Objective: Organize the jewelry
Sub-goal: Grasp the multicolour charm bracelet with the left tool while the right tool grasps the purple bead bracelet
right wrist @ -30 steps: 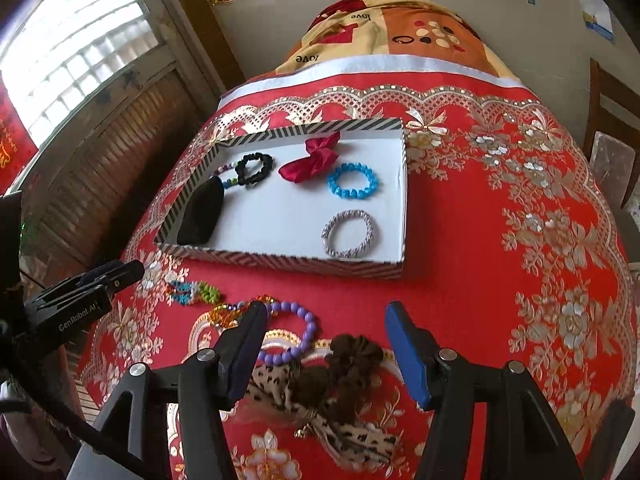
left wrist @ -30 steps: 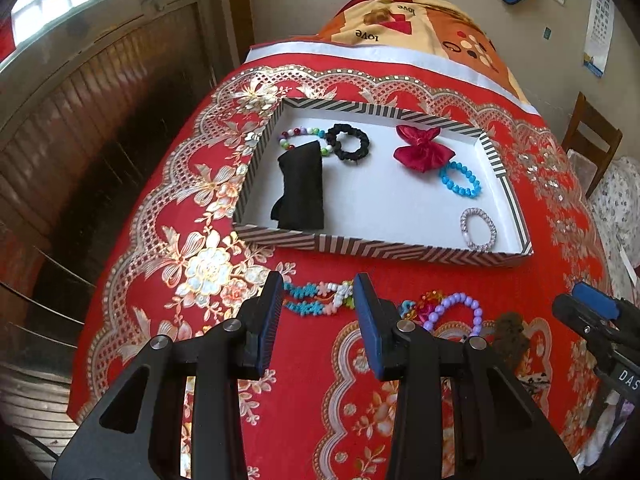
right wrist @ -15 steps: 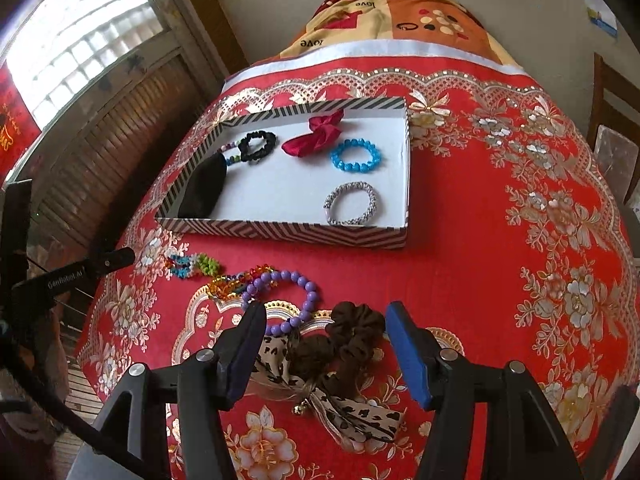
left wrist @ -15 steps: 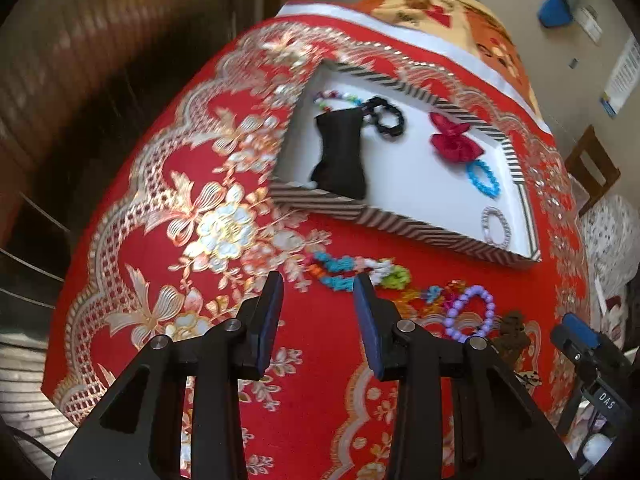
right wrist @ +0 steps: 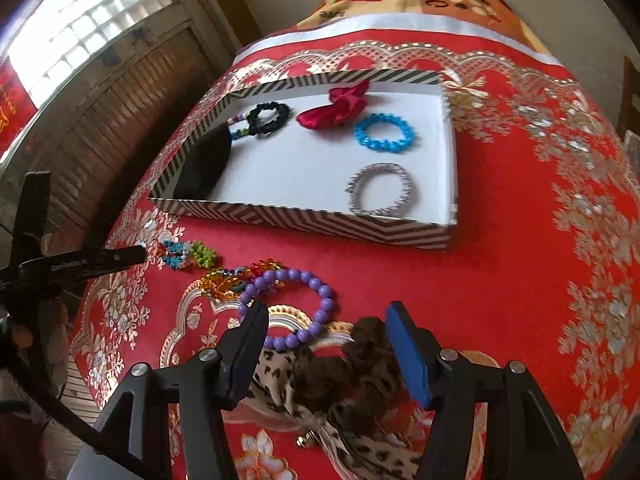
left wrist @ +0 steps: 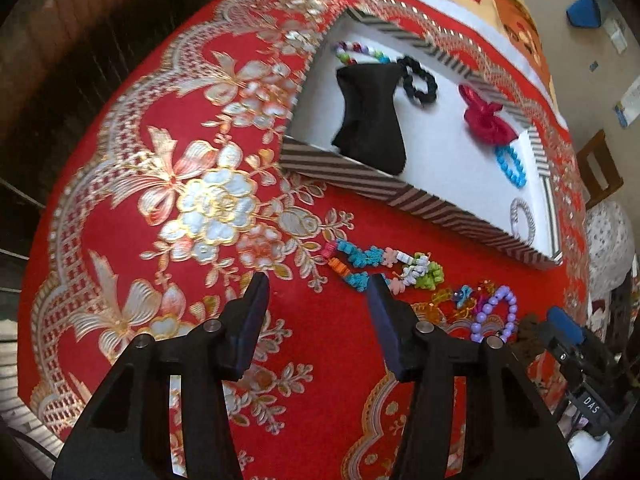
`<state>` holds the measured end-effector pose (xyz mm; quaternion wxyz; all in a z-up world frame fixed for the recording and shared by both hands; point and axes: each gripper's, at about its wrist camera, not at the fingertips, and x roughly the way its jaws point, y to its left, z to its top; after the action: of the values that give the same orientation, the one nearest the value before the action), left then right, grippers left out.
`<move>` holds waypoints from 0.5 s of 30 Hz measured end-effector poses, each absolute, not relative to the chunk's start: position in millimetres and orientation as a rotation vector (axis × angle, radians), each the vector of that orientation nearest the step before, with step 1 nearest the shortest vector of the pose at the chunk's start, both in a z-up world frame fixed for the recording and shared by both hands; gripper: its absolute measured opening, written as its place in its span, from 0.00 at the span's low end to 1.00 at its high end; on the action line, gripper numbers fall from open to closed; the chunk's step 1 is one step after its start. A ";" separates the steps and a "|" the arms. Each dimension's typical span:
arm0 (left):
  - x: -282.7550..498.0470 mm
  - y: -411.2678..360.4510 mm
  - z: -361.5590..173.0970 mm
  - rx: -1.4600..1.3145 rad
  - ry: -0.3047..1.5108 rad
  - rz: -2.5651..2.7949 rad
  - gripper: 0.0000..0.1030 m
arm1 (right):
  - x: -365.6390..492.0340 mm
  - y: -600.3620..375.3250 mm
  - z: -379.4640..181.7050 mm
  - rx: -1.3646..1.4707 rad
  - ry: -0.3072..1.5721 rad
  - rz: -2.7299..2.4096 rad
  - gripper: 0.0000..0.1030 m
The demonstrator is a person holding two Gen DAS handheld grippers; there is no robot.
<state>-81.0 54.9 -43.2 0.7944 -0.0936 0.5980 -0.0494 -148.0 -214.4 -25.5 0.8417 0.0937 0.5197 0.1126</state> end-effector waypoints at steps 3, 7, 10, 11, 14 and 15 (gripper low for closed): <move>-76.3 46.7 -48.9 -0.126 1.279 -0.075 0.49 | -141.2 -211.1 -32.2 0.179 1.111 0.240 0.58; -69.7 39.4 -56.8 -0.068 1.280 -0.056 0.49 | -134.7 -205.1 -39.2 0.135 1.116 0.247 0.51; -64.8 35.1 -58.3 -0.043 1.266 -0.053 0.49 | -129.7 -200.8 -44.3 0.096 1.123 0.254 0.48; -63.1 34.2 -58.5 -0.038 1.263 -0.054 0.49 | -128.9 -200.3 -45.2 0.088 1.123 0.257 0.47; -57.7 31.4 -60.1 -0.032 1.266 -0.055 0.49 | -126.6 -195.1 -50.5 0.042 1.127 0.264 0.41; -58.0 31.4 -60.1 -0.029 1.262 -0.052 0.49 | -126.0 -193.6 -52.4 0.028 1.128 0.263 0.36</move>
<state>-58.0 31.4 -60.1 0.8071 -0.0134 0.5898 -0.0245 -126.0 -193.6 -52.4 0.8367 0.0134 0.5332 0.1243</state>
